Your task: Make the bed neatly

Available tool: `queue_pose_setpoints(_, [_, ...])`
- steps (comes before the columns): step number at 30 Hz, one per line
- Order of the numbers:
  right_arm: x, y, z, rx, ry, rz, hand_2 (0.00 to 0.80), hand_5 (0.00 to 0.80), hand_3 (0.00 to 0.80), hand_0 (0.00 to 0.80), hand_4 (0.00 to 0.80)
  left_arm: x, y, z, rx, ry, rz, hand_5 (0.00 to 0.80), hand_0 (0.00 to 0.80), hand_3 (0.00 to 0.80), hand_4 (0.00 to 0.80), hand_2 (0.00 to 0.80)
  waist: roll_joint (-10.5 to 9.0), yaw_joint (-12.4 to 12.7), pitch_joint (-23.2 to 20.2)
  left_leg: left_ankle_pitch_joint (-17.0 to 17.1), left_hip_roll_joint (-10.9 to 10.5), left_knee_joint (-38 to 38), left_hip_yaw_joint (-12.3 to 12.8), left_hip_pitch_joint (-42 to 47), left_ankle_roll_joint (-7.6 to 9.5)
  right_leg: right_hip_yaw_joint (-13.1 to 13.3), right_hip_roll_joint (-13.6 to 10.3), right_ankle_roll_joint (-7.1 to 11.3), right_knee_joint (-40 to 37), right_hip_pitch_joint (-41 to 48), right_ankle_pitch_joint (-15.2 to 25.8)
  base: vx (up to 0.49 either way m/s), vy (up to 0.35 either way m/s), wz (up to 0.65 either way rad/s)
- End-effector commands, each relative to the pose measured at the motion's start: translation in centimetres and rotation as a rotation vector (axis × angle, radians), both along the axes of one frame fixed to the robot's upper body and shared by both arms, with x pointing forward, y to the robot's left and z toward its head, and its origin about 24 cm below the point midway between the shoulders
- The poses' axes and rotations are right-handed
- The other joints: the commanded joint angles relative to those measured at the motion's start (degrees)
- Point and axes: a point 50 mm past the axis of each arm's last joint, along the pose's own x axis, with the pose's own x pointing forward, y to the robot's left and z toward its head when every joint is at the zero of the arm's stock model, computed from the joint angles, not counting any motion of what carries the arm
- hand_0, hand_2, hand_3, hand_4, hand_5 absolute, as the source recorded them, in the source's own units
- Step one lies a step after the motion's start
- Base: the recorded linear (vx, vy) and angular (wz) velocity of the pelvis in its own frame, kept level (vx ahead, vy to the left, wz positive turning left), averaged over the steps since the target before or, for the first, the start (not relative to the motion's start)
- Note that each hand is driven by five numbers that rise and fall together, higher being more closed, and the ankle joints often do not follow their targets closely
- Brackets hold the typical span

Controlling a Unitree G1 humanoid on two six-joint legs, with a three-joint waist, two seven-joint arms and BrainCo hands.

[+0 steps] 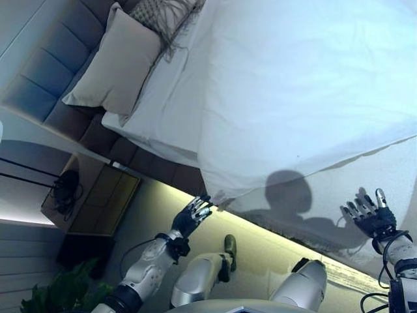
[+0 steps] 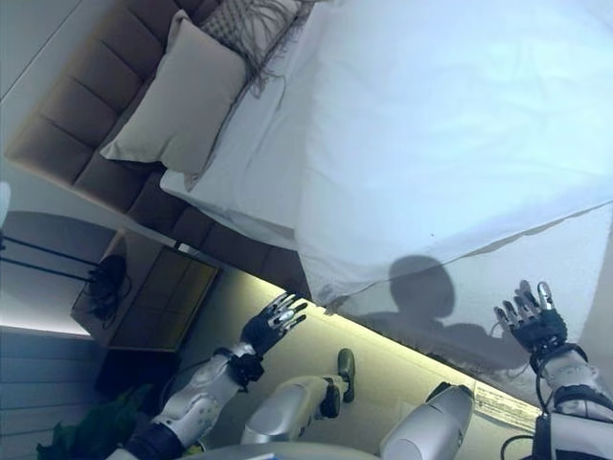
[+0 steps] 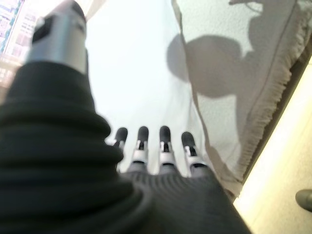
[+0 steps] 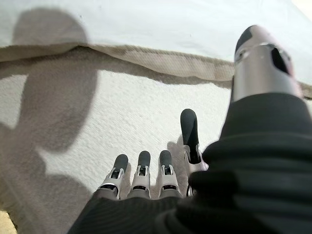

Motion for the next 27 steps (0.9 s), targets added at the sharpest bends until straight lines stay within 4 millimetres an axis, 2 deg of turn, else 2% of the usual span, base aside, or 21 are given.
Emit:
queue_pose_setpoints(1, [2.5,-2.0,5.0,-0.051,-0.155,-0.03,0.0,0.0,0.0,0.0,0.0,1.1,-0.8,2.0,-0.116,-0.089,0.066,0.0,0.0,0.0,0.0,0.0,2.38,0.7,3.1,-6.3,6.1,8.4,-2.8,0.1,0.19,5.8,0.1,7.18,-20.6,-3.8,26.3,0.029,0.029,0.04])
queue_pose_setpoints(10, [3.8,-2.2,7.6,-0.092,-0.253,0.033,0.0,0.0,0.0,0.0,0.0,0.9,-0.8,2.2,-0.14,-0.099,0.058,0.0,0.0,0.0,0.0,0.0,2.47,1.1,3.8,-6.3,6.4,9.4,-2.2,-1.7,0.1,6.2,0.0,7.11,-19.7,-5.2,26.2,0.039,0.004,0.05])
queue_pose_setpoints(11, [3.9,-2.2,7.8,-0.098,-0.253,0.04,0.0,0.0,0.0,0.0,0.0,0.9,-0.8,2.2,-0.139,-0.093,0.058,0.0,0.0,0.0,0.0,0.0,2.59,1.3,3.5,-7.5,6.5,9.7,-2.8,-1.2,-0.22,6.9,0.1,8.06,-18.9,-4.9,25.0,0.113,0.012,0.17])
queue_pose_setpoints(14, [4.2,-2.2,8.3,-0.109,-0.263,0.057,0.0,0.0,0.0,0.0,0.0,0.7,-0.7,1.9,-0.136,-0.085,0.058,0.0,0.0,0.0,0.0,0.0,2.41,1.4,3.6,-7.9,6.7,10.7,-2.6,-1.7,-0.27,6.9,-0.2,8.06,-18.1,-5.3,24.8,0.058,-0.002,0.06])
queue_pose_setpoints(27, [5.4,-2.4,10.2,-0.172,-0.164,0.077,0.0,0.0,0.0,0.0,0.0,0.2,-0.6,1.4,-0.143,-0.044,0.069,0.0,0.0,0.0,0.0,0.0,2.04,2.7,3.3,-8.5,6.7,14.8,-2.6,-4.1,-0.27,7.8,-0.8,7.59,-14.0,-7.5,24.3,0.046,0.033,0.03])
